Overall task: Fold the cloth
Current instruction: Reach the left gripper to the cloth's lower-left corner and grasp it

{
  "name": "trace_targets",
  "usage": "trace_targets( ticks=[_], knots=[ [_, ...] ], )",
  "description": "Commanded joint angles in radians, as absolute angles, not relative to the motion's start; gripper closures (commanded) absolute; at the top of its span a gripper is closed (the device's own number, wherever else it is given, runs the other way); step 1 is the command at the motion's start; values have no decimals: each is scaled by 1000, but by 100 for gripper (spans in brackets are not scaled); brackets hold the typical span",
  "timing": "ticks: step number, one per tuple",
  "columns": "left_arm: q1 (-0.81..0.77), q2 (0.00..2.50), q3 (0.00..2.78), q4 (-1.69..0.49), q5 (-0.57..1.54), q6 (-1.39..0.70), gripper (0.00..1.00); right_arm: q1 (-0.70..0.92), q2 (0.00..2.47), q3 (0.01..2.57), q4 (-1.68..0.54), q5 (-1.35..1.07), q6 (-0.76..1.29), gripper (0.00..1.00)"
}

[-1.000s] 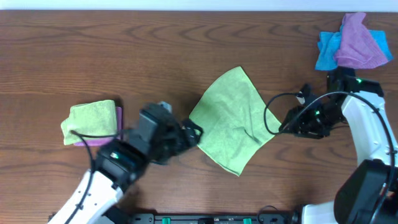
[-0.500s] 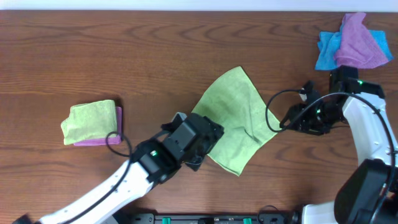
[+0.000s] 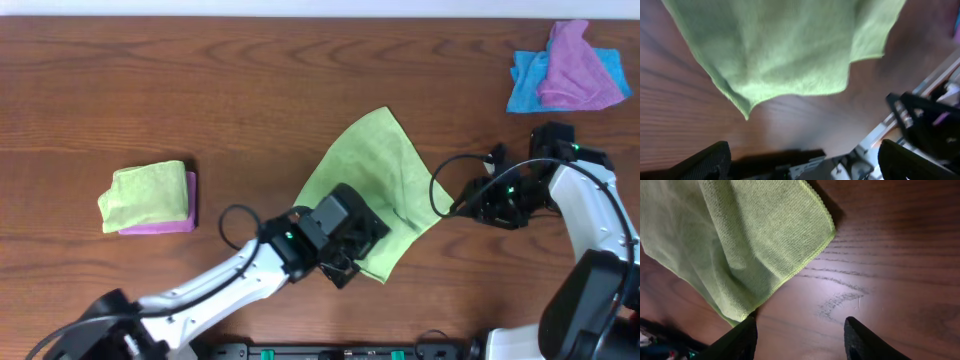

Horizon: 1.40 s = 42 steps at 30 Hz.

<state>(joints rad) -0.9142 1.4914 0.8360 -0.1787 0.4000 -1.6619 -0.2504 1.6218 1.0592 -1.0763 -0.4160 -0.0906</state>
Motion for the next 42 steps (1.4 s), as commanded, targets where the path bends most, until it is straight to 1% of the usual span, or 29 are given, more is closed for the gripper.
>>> trace_targets(
  ticks=[1,6,16,21,24,26,35,39,40,42],
  knots=[
    [-928,1538,820,-155,476,-1693,5,-263,1608,1053,-1058,-430,-70,43],
    [-933,1588,820,-125,534,-1711,5,-263,1608,1030,-992,-422,-45,43],
    [-945,1596,769,-114,544,-1717,4,-263,1608,941,-864,-424,1,43],
    [-945,1596,694,-1,551,-1762,4,-263,1608,919,-831,-424,8,44],
    [-945,1596,666,43,540,-1778,4,-263,1608,909,-800,-428,30,44],
    [-945,1596,660,54,525,-1778,0,-262,1608,906,-781,-432,42,45],
    [-965,1598,659,81,410,-1785,0,-261,1608,906,-740,-463,75,46],
    [-965,1621,659,102,393,-1785,0,-261,1608,906,-740,-466,75,46],
    [-965,1636,659,120,393,-1785,5,-261,1608,906,-739,-471,75,46],
    [-965,1667,659,165,405,-1792,5,-261,1608,906,-737,-476,75,46]
  ],
)
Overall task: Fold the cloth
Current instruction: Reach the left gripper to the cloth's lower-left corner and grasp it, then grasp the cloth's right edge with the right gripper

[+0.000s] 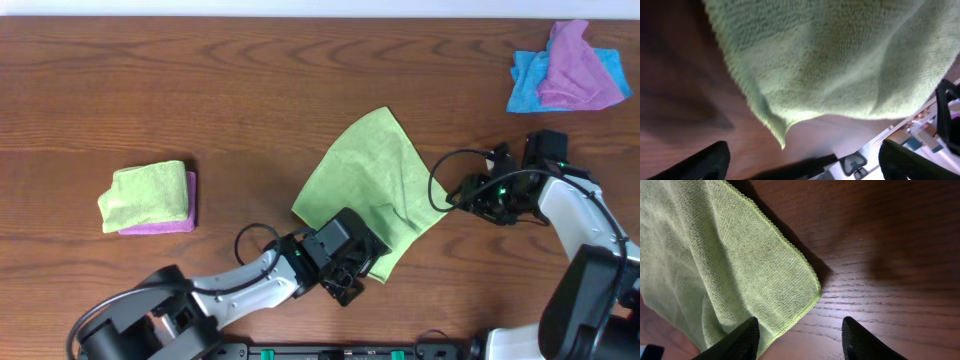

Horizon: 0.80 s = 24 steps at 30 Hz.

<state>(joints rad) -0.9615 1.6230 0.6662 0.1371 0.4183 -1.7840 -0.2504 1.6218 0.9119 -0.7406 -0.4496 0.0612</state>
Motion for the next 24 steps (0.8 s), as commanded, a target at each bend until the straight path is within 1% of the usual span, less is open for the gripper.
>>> trace_targets(
  ticks=[1,4,5,6,8,10,12,15,16,17,19,20,24],
  knots=[
    [-965,1683,659,192,413,-1797,5,-261,1608,906,-736,-476,75,47],
    [-965,1726,659,264,439,-1806,5,-261,1608,906,-736,-476,75,47],
    [-965,1736,659,269,439,-1812,7,-261,1608,906,-735,-476,75,46],
    [-965,1739,659,267,438,-1811,10,-261,1608,906,-733,-476,75,47],
    [-965,1740,659,265,434,-1811,23,-261,1608,906,-733,-476,75,47],
    [-965,1740,659,262,430,-1810,30,-261,1608,906,-733,-476,75,46],
    [-965,1740,658,257,422,-1801,43,-261,1608,906,-733,-476,75,47],
    [-965,1740,658,253,413,-1783,54,-261,1608,906,-733,-476,75,46],
    [-965,1740,658,248,410,-1779,60,-261,1608,906,-733,-476,75,46],
    [-965,1740,658,245,408,-1773,67,-261,1608,906,-733,-476,75,46],
    [-964,1741,658,235,406,-1767,89,-261,1608,906,-732,-480,75,46],
    [-964,1741,658,232,402,-1761,94,-261,1608,906,-732,-480,75,47],
    [-964,1741,658,232,396,-1750,94,-261,1608,906,-730,-480,75,46]
  ],
)
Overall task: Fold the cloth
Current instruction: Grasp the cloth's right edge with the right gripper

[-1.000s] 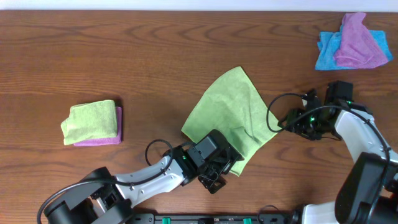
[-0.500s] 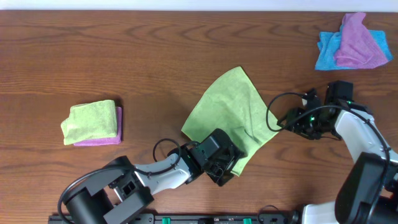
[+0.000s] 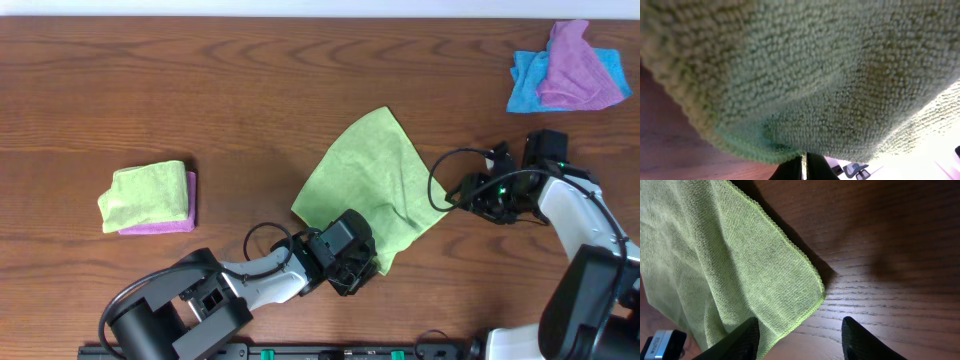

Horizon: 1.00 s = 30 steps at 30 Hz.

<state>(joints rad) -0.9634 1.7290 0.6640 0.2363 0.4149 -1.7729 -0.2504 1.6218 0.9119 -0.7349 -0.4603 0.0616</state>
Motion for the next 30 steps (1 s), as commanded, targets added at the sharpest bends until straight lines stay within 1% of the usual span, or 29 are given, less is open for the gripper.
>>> trace_targets(
  ticks=[1,14,18,30],
  knots=[
    [-964,1741,658,232,396,-1750,94,-261,1608,905,-728,-479,75,46],
    [-963,1741,658,232,417,-1719,94,-261,1615,822,-616,-475,138,46],
    [-963,1741,658,230,421,-1701,95,-261,1617,780,-559,-475,165,53],
    [-952,1741,658,208,439,-1652,94,-260,1623,723,-446,-475,213,55]
  ],
)
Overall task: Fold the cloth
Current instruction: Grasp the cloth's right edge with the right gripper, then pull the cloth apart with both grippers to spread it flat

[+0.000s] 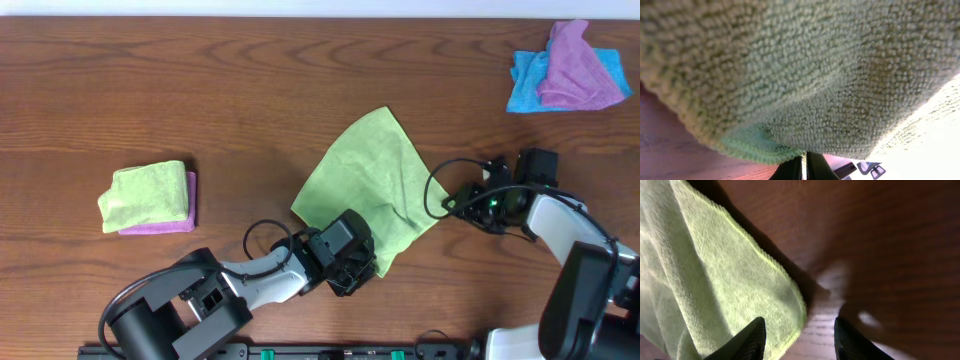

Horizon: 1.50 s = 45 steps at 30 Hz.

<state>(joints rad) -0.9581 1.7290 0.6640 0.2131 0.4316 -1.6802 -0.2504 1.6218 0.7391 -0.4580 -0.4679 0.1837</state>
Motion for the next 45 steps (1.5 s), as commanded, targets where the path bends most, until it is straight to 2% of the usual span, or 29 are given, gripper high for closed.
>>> trace_targets(
  ticks=[1,10,16,22,26,34,45],
  knots=[
    [-952,1741,658,208,440,-1652,94,-260,1623,723,-440,-475,214,56],
    [-948,1741,658,206,457,-1637,94,-260,1634,723,-385,-468,233,57],
    [-945,1741,658,206,465,-1629,94,-239,1733,723,-375,-490,244,59],
    [-924,1741,658,178,476,-1614,94,-183,1782,723,-347,-502,285,78],
    [-889,1741,658,167,485,-1558,94,-171,1782,724,-360,-502,284,99],
    [-734,1741,658,99,565,-1319,94,-171,1743,724,-415,-540,279,99],
    [-469,1741,658,-51,740,-997,94,-168,1509,724,-591,-540,272,99]
  ],
)
